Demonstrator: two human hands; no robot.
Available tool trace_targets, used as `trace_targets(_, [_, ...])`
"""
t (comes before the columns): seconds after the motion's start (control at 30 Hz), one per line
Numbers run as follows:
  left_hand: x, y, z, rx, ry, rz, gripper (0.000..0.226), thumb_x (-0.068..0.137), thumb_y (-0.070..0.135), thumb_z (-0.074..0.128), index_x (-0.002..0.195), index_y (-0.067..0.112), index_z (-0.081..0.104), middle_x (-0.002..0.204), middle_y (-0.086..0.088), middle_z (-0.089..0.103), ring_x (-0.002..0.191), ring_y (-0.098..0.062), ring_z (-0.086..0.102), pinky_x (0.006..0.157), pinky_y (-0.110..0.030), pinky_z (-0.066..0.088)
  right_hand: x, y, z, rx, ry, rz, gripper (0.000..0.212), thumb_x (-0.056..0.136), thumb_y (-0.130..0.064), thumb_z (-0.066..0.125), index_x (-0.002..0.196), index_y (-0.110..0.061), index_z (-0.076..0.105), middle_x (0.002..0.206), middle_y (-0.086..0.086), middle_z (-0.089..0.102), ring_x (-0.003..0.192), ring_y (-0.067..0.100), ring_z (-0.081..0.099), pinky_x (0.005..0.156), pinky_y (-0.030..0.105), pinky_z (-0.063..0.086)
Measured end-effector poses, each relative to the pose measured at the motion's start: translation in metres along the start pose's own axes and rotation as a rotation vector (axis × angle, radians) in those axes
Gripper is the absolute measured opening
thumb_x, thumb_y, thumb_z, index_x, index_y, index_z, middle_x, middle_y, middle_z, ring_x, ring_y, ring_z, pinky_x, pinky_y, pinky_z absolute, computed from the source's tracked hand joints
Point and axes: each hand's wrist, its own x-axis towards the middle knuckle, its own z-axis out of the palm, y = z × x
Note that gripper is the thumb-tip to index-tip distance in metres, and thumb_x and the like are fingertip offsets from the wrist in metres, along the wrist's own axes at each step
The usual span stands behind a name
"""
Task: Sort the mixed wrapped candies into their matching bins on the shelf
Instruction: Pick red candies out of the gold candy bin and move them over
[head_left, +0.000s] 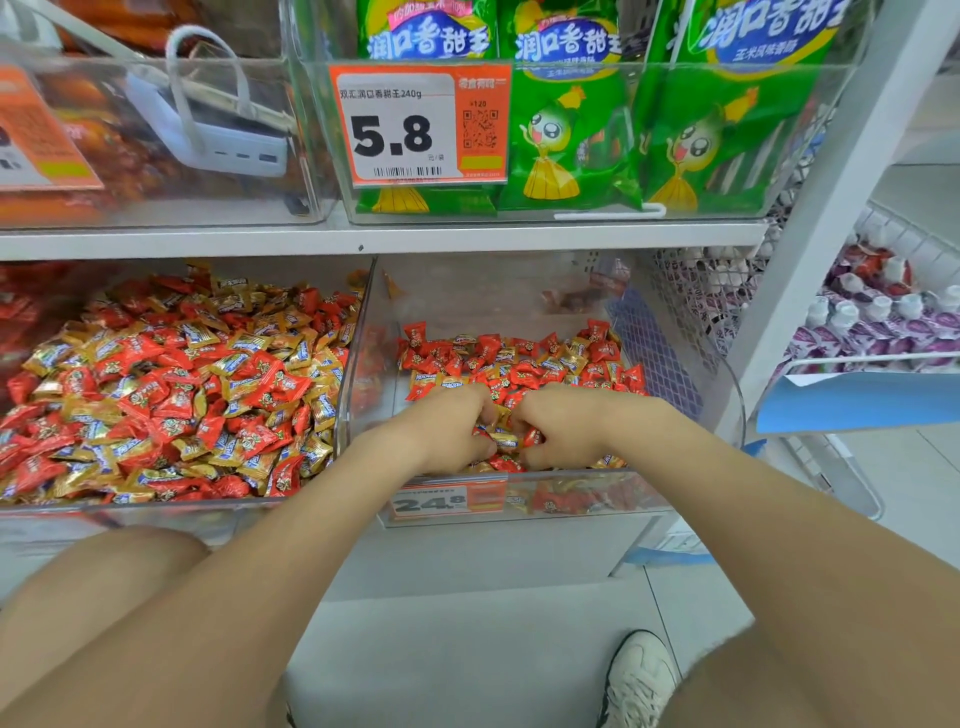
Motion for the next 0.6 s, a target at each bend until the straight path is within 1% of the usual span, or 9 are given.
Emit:
trace_targets(0.1, [-0.004, 0.0, -0.004, 0.04, 0.055, -0.044, 0.013, 0.096, 0.015, 0.056, 0.098, 0.001, 0.059, 0.094, -0.015, 0.063, 0.09, -0.033, 0.06, 0.074, -0.047, 0.052, -0.003, -0.002, -0.002, -0.013, 0.011, 0.006, 0.034, 0.095, -0.032, 0.067, 0.073, -0.024, 0.041, 0.07, -0.004, 0.046, 0.066, 0.02, 0.047, 0.057, 0.033, 0.038])
trace_targets(0.2, [-0.007, 0.003, -0.008, 0.064, 0.081, -0.026, 0.026, 0.094, 0.016, 0.051, 0.076, -0.001, 0.059, 0.078, -0.019, 0.063, 0.073, -0.031, 0.054, 0.066, -0.043, 0.048, -0.006, -0.002, -0.01, 0.1, 0.128, 0.046, 0.036, 0.095, -0.032, 0.059, 0.071, -0.007, 0.05, 0.067, 0.012, 0.052, 0.062, 0.023, 0.043, 0.059, 0.037, 0.038])
trace_targets(0.27, [-0.007, 0.003, -0.008, 0.066, 0.038, 0.021, 0.019, 0.089, 0.016, 0.057, 0.078, 0.005, 0.069, 0.078, -0.012, 0.07, 0.071, -0.023, 0.058, 0.071, -0.044, 0.056, -0.008, 0.004, -0.018, 0.221, 0.234, 0.071, 0.04, 0.096, -0.034, 0.053, 0.07, -0.004, 0.053, 0.065, 0.019, 0.056, 0.059, 0.023, 0.044, 0.059, 0.04, 0.042])
trace_targets(0.3, [-0.007, 0.003, -0.009, 0.071, 0.015, 0.047, 0.014, 0.086, 0.016, 0.062, 0.079, 0.011, 0.074, 0.076, -0.003, 0.071, 0.072, -0.017, 0.062, 0.071, -0.041, 0.057, -0.01, 0.007, -0.021, 0.254, 0.269, 0.081, 0.041, 0.098, -0.034, 0.05, 0.067, -0.006, 0.05, 0.061, 0.016, 0.052, 0.057, 0.023, 0.042, 0.059, 0.042, 0.042])
trace_targets(0.37, [-0.006, 0.007, -0.01, 0.074, -0.02, 0.085, 0.008, 0.083, 0.016, 0.076, 0.086, 0.022, 0.081, 0.072, 0.013, 0.066, 0.07, -0.002, 0.057, 0.065, -0.029, 0.049, -0.013, 0.012, -0.022, 0.246, 0.298, 0.096, 0.049, 0.105, -0.038, 0.047, 0.065, -0.01, 0.047, 0.057, 0.009, 0.049, 0.053, 0.022, 0.042, 0.059, 0.041, 0.04])
trace_targets(0.43, [-0.001, 0.011, -0.009, 0.1, -0.033, 0.118, 0.022, 0.08, 0.014, 0.085, 0.093, 0.032, 0.083, 0.067, 0.022, 0.054, 0.066, 0.001, 0.05, 0.064, -0.025, 0.042, -0.018, 0.016, -0.02, 0.211, 0.272, 0.107, 0.055, 0.107, -0.046, 0.05, 0.067, -0.008, 0.053, 0.059, 0.004, 0.061, 0.055, 0.017, 0.05, 0.059, 0.038, 0.043])
trace_targets(0.47, [0.0, 0.014, -0.009, 0.115, -0.045, 0.131, 0.027, 0.079, 0.013, 0.086, 0.095, 0.035, 0.083, 0.066, 0.024, 0.052, 0.065, 0.001, 0.049, 0.065, -0.027, 0.046, -0.02, 0.017, -0.018, 0.215, 0.235, 0.105, 0.054, 0.107, -0.047, 0.053, 0.071, -0.007, 0.058, 0.062, 0.002, 0.068, 0.056, 0.016, 0.056, 0.061, 0.038, 0.047])
trace_targets(0.53, [0.006, 0.016, -0.006, 0.148, -0.071, 0.157, 0.031, 0.079, 0.011, 0.084, 0.095, 0.037, 0.082, 0.067, 0.024, 0.054, 0.066, -0.002, 0.054, 0.071, -0.035, 0.057, -0.026, 0.021, -0.016, 0.229, 0.142, 0.079, 0.039, 0.105, -0.039, 0.059, 0.084, -0.008, 0.07, 0.072, -0.001, 0.077, 0.062, 0.015, 0.065, 0.067, 0.038, 0.056])
trace_targets(0.6, [0.01, 0.02, -0.002, 0.178, -0.082, 0.164, 0.025, 0.08, 0.014, 0.083, 0.092, 0.035, 0.081, 0.069, 0.022, 0.056, 0.068, -0.006, 0.057, 0.075, -0.041, 0.061, -0.032, 0.025, -0.018, 0.275, 0.045, 0.034, 0.023, 0.104, -0.035, 0.062, 0.099, -0.021, 0.08, 0.077, -0.002, 0.077, 0.066, 0.017, 0.067, 0.072, 0.04, 0.061])
